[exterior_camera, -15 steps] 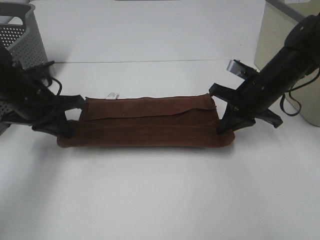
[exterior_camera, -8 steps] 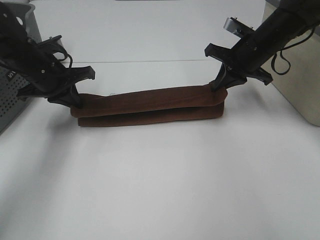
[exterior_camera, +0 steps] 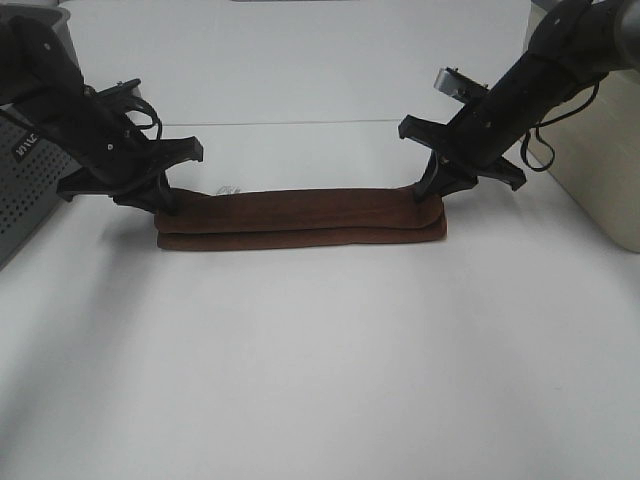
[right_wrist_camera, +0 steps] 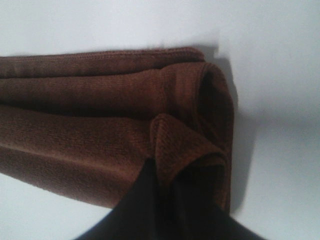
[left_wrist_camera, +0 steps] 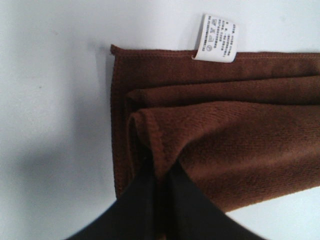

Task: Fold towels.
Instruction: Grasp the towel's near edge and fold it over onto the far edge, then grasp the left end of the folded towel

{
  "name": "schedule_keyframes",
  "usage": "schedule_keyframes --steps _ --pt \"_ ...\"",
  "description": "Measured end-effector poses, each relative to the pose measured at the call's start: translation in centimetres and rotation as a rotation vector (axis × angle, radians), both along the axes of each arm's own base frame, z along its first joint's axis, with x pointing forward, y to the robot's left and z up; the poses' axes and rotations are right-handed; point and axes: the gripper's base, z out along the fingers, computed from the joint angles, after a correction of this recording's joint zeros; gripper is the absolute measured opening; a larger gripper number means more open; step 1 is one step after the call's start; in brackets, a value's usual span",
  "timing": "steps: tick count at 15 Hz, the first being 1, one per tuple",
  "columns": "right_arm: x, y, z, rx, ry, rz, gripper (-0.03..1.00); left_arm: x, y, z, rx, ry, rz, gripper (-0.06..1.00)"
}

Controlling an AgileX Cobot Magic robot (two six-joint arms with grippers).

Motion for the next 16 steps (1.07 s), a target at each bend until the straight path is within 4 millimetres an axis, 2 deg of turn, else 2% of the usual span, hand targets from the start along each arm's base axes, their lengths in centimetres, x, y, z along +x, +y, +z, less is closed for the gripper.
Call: schedule_keyframes --steps 1,2,4,5,6,9,11,13,15,16 --pt "0.1 0.0 -0.4 -0.002 0.004 -0.003 0.08 0.1 0.0 -0.4 0.004 -0.003 0.003 0.14" --pt "0.1 0.0 -0.4 0.002 0.002 -0.007 0.29 0.3 0.0 -0.3 0.007 -0.017 0.006 0.37" --pt "0.1 0.0 -0.4 0.004 0.002 -0.010 0.61 0.7 0.1 0.1 0.015 -0.035 -0.001 0.69" --pt "0.1 0.0 -0.4 0.000 0.003 -0.004 0.71 0.8 0.2 0.3 0.023 -0.045 -0.008 0.80" --pt "0.0 -0.2 0.1 -0.015 -0.004 0.013 0.77 0.8 0.3 0.3 0.037 -0.048 -0.018 0.84" --pt "-0.1 -0.3 1.6 -0.027 -0.037 0.023 0.79 0.8 0.3 -0.3 0.040 -0.031 -0.015 0.85" --pt "-0.1 -0.3 1.8 -0.027 -0.041 0.023 0.79 0.8 0.1 -1.9 0.020 0.007 0.007 0.85" --pt "-0.1 -0.3 1.8 -0.030 -0.041 0.025 0.79 1.0 0.0 -2.4 -0.006 0.005 0.039 0.85" --pt "-0.1 -0.3 1.8 -0.031 -0.041 0.025 0.79 1.3 -0.1 -2.5 -0.023 -0.007 0.061 0.80" --pt "-0.1 -0.3 1.8 -0.031 -0.043 0.024 0.79 1.4 -0.1 -2.8 -0.028 -0.010 0.071 0.74"
